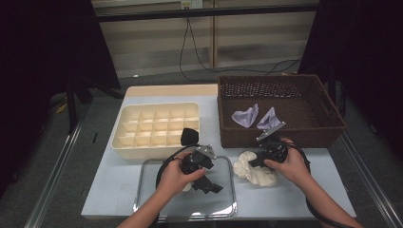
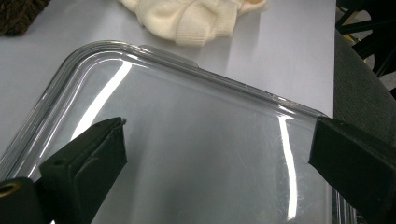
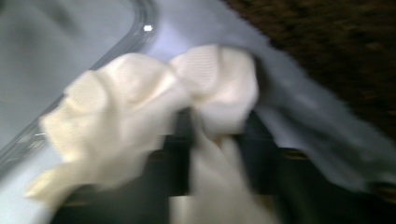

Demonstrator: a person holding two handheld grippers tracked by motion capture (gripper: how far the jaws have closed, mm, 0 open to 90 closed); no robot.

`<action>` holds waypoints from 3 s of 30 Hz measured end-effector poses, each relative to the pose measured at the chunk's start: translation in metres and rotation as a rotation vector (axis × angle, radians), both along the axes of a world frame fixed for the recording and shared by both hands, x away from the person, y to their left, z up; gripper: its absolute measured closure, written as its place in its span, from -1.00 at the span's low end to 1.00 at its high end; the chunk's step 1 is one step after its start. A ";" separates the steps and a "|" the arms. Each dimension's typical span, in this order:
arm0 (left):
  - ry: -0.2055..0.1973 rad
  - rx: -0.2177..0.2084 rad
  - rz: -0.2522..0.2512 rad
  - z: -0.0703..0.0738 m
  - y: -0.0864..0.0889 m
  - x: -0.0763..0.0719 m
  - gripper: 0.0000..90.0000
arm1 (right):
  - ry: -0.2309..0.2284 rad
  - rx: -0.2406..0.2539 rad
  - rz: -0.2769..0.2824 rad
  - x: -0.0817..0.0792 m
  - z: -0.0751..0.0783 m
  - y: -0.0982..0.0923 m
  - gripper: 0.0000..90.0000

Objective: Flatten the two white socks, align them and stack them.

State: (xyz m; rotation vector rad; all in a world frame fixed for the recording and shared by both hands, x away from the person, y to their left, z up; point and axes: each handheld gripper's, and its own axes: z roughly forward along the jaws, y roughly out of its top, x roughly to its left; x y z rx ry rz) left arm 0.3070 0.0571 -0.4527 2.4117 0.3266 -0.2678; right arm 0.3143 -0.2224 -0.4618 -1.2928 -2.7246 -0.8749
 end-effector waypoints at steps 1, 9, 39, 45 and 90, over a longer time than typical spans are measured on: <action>0.001 0.000 0.002 0.000 0.000 0.000 -0.92 | 0.013 0.015 -0.001 -0.001 -0.001 0.000 0.78; 0.002 0.001 0.000 0.001 0.000 0.000 -0.92 | 0.010 0.034 -0.054 -0.004 0.018 -0.012 0.83; 0.014 -0.002 -0.005 -0.001 -0.007 -0.003 -0.92 | -0.062 0.061 0.008 -0.039 0.035 -0.005 0.61; 0.019 -0.001 0.000 -0.002 -0.007 -0.004 -0.92 | -0.063 0.051 0.015 -0.036 0.029 -0.005 0.31; 0.009 -0.001 0.001 0.001 -0.005 -0.001 -0.92 | -0.137 -0.049 -0.020 -0.026 0.032 0.009 0.75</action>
